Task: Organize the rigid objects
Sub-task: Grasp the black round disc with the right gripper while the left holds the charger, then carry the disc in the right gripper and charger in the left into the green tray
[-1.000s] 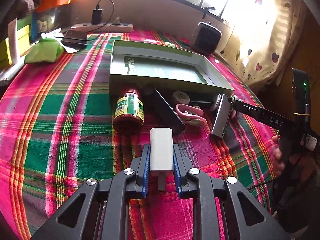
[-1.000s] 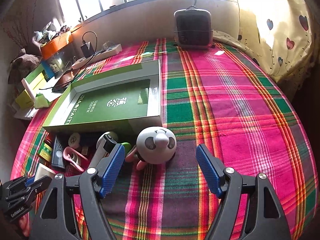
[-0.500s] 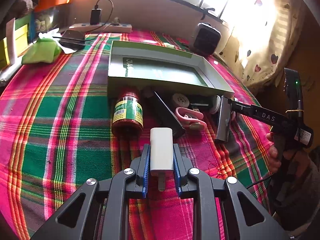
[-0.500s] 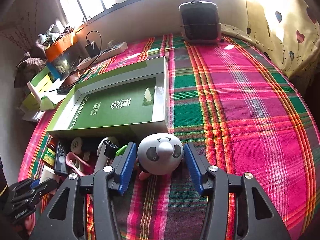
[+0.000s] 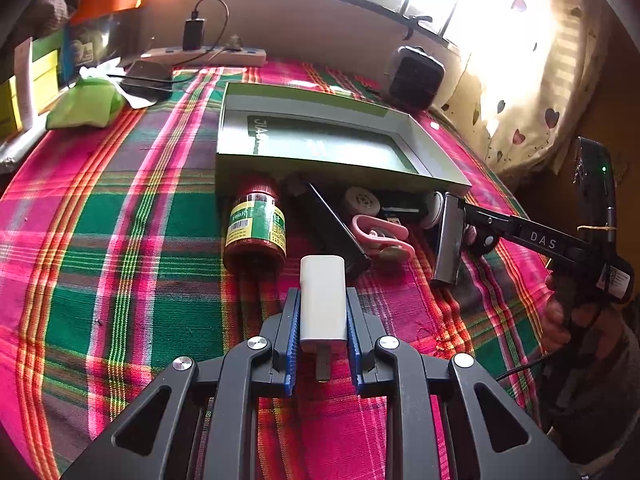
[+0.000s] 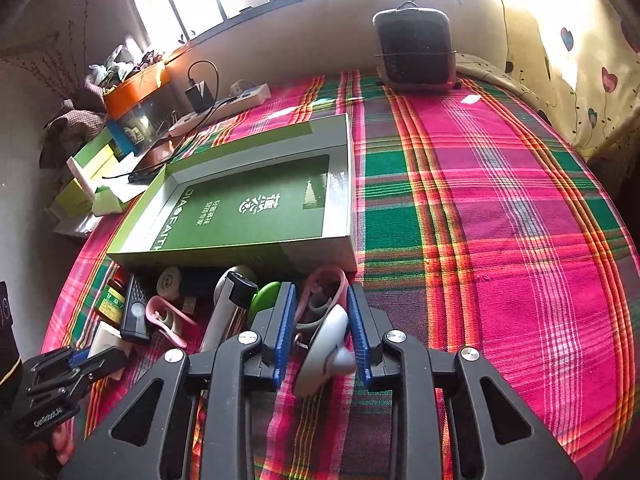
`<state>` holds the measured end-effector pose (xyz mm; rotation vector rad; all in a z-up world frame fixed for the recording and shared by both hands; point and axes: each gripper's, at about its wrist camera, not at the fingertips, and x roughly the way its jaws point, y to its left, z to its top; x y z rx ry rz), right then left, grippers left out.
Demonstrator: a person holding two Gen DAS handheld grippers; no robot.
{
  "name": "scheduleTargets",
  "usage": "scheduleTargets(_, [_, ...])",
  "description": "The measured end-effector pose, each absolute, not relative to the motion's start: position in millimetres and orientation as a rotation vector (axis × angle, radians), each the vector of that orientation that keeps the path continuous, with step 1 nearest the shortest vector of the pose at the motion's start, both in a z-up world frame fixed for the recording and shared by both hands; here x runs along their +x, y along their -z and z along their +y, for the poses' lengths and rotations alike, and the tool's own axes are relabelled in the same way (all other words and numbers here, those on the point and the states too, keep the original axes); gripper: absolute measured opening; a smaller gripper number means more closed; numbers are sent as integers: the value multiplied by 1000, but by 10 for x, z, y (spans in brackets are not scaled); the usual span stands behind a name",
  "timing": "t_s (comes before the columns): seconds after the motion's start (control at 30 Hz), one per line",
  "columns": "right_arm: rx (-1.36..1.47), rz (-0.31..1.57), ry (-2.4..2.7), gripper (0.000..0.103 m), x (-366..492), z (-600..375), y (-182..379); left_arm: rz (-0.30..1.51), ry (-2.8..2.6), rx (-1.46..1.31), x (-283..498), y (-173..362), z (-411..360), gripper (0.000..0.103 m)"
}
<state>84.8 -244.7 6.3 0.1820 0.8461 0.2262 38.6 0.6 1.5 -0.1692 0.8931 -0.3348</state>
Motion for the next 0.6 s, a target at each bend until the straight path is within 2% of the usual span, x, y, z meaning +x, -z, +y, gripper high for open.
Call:
scheduleTargets(0.43, [256, 855, -198, 28, 629, -2605, -46, 895, 328, -167, 387, -11, 44, 19])
scheduleTargets(0.6, [271, 840, -196, 43, 473, -2654, -53, 895, 327, -169, 386, -10, 51, 19])
